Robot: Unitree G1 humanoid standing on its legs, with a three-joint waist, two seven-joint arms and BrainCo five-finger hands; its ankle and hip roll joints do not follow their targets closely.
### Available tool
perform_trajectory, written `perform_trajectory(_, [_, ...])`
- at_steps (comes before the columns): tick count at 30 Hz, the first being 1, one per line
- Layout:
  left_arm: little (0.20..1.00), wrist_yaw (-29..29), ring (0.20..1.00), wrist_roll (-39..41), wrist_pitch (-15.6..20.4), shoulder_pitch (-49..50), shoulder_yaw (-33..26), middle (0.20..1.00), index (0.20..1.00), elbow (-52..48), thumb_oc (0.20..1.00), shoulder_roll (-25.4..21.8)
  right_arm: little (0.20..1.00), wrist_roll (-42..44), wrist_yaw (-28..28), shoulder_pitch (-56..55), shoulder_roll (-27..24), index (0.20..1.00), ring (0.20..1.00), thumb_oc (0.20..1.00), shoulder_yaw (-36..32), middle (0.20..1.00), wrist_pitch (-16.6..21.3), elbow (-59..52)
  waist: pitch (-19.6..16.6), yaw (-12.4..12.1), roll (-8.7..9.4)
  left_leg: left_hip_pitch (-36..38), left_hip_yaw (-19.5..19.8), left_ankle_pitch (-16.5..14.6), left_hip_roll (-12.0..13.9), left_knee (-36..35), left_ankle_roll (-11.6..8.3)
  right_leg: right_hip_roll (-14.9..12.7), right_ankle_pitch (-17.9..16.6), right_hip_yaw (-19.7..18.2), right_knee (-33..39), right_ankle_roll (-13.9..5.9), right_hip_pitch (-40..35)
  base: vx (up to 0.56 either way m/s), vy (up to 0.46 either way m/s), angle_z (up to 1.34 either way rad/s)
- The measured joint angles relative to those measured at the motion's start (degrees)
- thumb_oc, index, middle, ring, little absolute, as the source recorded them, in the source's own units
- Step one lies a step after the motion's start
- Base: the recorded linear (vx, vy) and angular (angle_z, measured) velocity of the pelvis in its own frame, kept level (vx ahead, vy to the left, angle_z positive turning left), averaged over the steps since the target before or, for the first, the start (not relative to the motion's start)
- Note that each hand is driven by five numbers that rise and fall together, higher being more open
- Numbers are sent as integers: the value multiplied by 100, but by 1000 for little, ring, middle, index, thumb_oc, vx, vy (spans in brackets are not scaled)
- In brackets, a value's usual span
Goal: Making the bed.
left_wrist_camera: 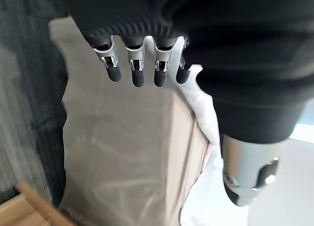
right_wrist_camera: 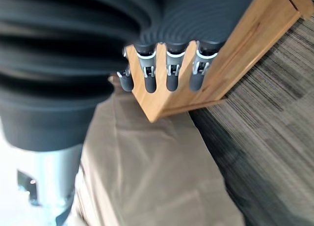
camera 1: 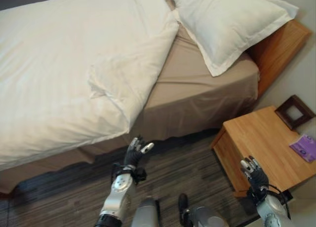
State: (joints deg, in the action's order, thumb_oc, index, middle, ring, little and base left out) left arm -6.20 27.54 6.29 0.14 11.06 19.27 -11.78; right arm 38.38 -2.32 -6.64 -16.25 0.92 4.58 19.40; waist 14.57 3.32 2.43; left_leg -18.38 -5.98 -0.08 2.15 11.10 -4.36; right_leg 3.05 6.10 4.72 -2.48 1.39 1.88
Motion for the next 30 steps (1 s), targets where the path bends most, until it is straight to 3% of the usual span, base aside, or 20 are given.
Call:
perform_trajectory(1, [1000, 17, 1000, 48, 20, 84, -18, 1000, 1000, 22, 1000, -28, 1000, 3, 10, 114, -18, 1000, 1000, 1000, 185, 1000, 6, -34, 39, -83, 46, 55, 59, 181, -191, -1126, 43, -96, 113, -286, -71, 153, -456, 447, 84, -10])
perform_trajectory(2, [1000, -20, 1000, 58, -48, 166, -29, 1000, 1000, 122, 1000, -16, 1000, 11, 6, 210, -67, 1000, 1000, 1000, 289, 1000, -14, -8, 113, -77, -211, 117, 363, 275, -81, -1280, 170, 94, 60, -222, 125, 0, -744, 443, 86, -18])
perform_trajectory(3, [1000, -22, 1000, 64, -58, 300, -64, 1000, 1000, 122, 1000, -84, 1000, 40, 8, 194, -43, 1000, 1000, 1000, 399, 1000, -16, -24, 107, -167, -202, 140, 498, 277, -100, -1078, 172, 103, 147, -277, 165, 174, -876, 342, 99, -21])
perform_trajectory(4, [1000, -26, 1000, 88, -66, 487, -131, 1000, 1000, 126, 1000, -144, 1000, 59, 26, 100, -16, 1000, 1000, 1000, 542, 1000, -15, -78, 24, -224, -108, 146, 408, 289, -182, -620, 254, 81, 273, -305, 181, 196, -1029, 277, 110, -29])
perform_trajectory(5, [1000, -26, 1000, 89, -58, 700, -242, 1000, 1000, 144, 1000, -231, 1000, 90, 34, -36, 35, 1000, 1000, 1000, 713, 1000, -30, -85, -256, -225, -58, 226, 190, 335, -322, -366, 321, 20, 395, -397, 233, 144, -1100, 232, 127, -51])
perform_trajectory(6, [1000, -35, 1000, 89, -51, 905, -442, 1000, 1000, 145, 1000, -229, 1000, 99, 45, 2, 56, 1000, 1000, 1000, 895, 1000, -32, -87, -393, -275, -98, 714, 155, 345, -381, -786, 337, -31, 470, -523, 28, 10, -1106, 193, 119, -90])
perform_trajectory(7, [1000, -68, 1000, 90, -54, 1016, -520, 1000, 1000, 164, 1000, -231, 1000, 98, 70, 54, 27, 1000, 1000, 1000, 1034, 1000, -34, -65, -419, -332, -270, 1253, 96, 488, -233, -1373, 721, 153, 590, -464, -649, -188, -815, 244, 152, -112])
perform_trajectory(8, [1000, -101, 1000, 90, -65, 917, -512, 1000, 1000, 222, 1000, -387, 1000, 99, 78, 151, 88, 1000, 1000, 1000, 1200, 1000, -61, -103, -397, -369, -248, 1396, -49, 587, -184, -1558, 832, 117, 644, -290, -1960, -418, -169, 273, 134, -98])
perform_trajectory(9, [1000, -127, 1000, 86, -63, 800, -499, 1000, 1000, 221, 1000, -565, 1000, 95, 159, 75, 101, 1000, 1000, 1000, 1371, 1000, -62, -261, -336, -374, -214, 1564, -111, 420, -210, -1616, 1011, -73, 416, -104, -3863, -797, 828, 299, 98, -3])
perform_trajectory(10, [1000, -153, 1000, 64, -68, 556, -304, 1000, 1000, 222, 1000, -782, 1000, 36, 284, -34, 93, 1000, 1000, 1000, 1284, 1000, -60, -502, -253, -55, -246, 1908, 159, 168, -419, -1634, 1021, -621, 575, -212, -4919, -920, 1804, 252, 16, 37])
perform_trajectory(11, [1000, -140, 1000, 9, -68, 448, -266, 1000, 1000, 227, 1000, -869, 1000, -14, 285, -75, 67, 1000, 1000, 1000, 1247, 1000, -61, -503, -237, -1, -285, 2025, 195, 95, -465, -1633, 916, -844, 568, -393, -4493, -881, 2108, 423, -109, 80])
perform_trajectory(13, [1000, -158, 1000, -129, -59, 347, -553, 1000, 1000, 262, 1000, -842, 1000, -144, 306, -194, 32, 1000, 1000, 1000, 1243, 1000, -72, -397, -148, 96, -390, 2209, 346, -290, -481, -1585, 577, -1236, 188, -499, -1930, -797, 2183, 347, -137, 53])
perform_trajectory(14, [1000, -235, 1000, -128, -73, 271, -704, 1000, 1000, 428, 1000, -828, 1000, -227, 334, -286, 76, 1000, 1000, 1000, 1214, 1000, -96, -367, -123, 132, -356, 2276, 436, -345, -489, -1580, 548, -1196, -112, -793, -514, -1064, 2025, 95, -108, 51])
perform_trajectory(15, [1000, -265, 1000, -133, -80, 268, -705, 1000, 1000, 462, 1000, -860, 1000, -234, 329, -414, 87, 1000, 1000, 1000, 1183, 1000, -110, -390, -135, 96, -326, 2319, 497, -360, -477, -1596, 529, -1138, -244, -889, 128, -1091, 1880, 90, -269, 144])
perform_trajectory(16, [1000, -275, 1000, -149, -71, 332, -625, 1000, 1000, 452, 1000, -879, 1000, -220, 332, -854, 101, 1000, 1000, 1000, 1080, 1000, -160, -299, -161, 187, -155, 2613, 857, -382, -442, -1587, 489, -870, -736, -1265, -247, -930, 1511, 167, -315, 247])
perform_trajectory(17, [1000, -264, 1000, -136, -53, 349, -511, 1000, 1000, 370, 1000, -747, 1000, -184, 325, -869, 6, 1000, 1000, 1000, 980, 1000, -204, -4, -217, 229, -157, 2712, 1143, -465, -362, -1483, 360, -744, -1398, -1216, -181, -711, 1166, 130, -259, 254])
perform_trajectory(22, [1000, -249, 1000, -141, -71, 674, -432, 1000, 1000, -35, 1000, -896, 1000, -124, 358, -82, -51, 1000, 1000, 1000, 529, 1000, -140, -66, -242, 54, -91, 2444, 684, -496, -34, -881, 327, -525, -1633, -1071, 770, -260, 471, 70, -75, 36])
perform_trajectory(27, [1000, -233, 1000, -136, -79, 675, -469, 1000, 1000, -37, 1000, -960, 1000, 100, 270, -92, -72, 1000, 1000, 1000, 497, 1000, -135, -72, -257, 125, -87, 2330, 839, -427, -253, -1530, 426, -450, -1606, -1129, 822, -255, 404, 31, -43, -10])
perform_trajectory(29, [1000, -219, 1000, -134, -79, 701, -471, 1000, 1000, -37, 1000, -964, 1000, 98, 260, -165, -58, 1000, 1000, 1000, 542, 1000, -137, -58, -310, 58, -216, 2228, 785, -247, -91, -1629, 559, -256, -1547, -1082, 801, -350, 440, 16, -16, -31])
perform_trajectory(30, [1000, -216, 1000, -136, -92, 726, -449, 1000, 1000, -43, 1000, -956, 1000, 96, 265, -197, -31, 1000, 1000, 1000, 604, 1000, -158, -38, -355, -30, -327, 2161, 645, -207, 55, -1652, 588, -138, -1534, -905, 378, -284, 665, -1, -8, -36])
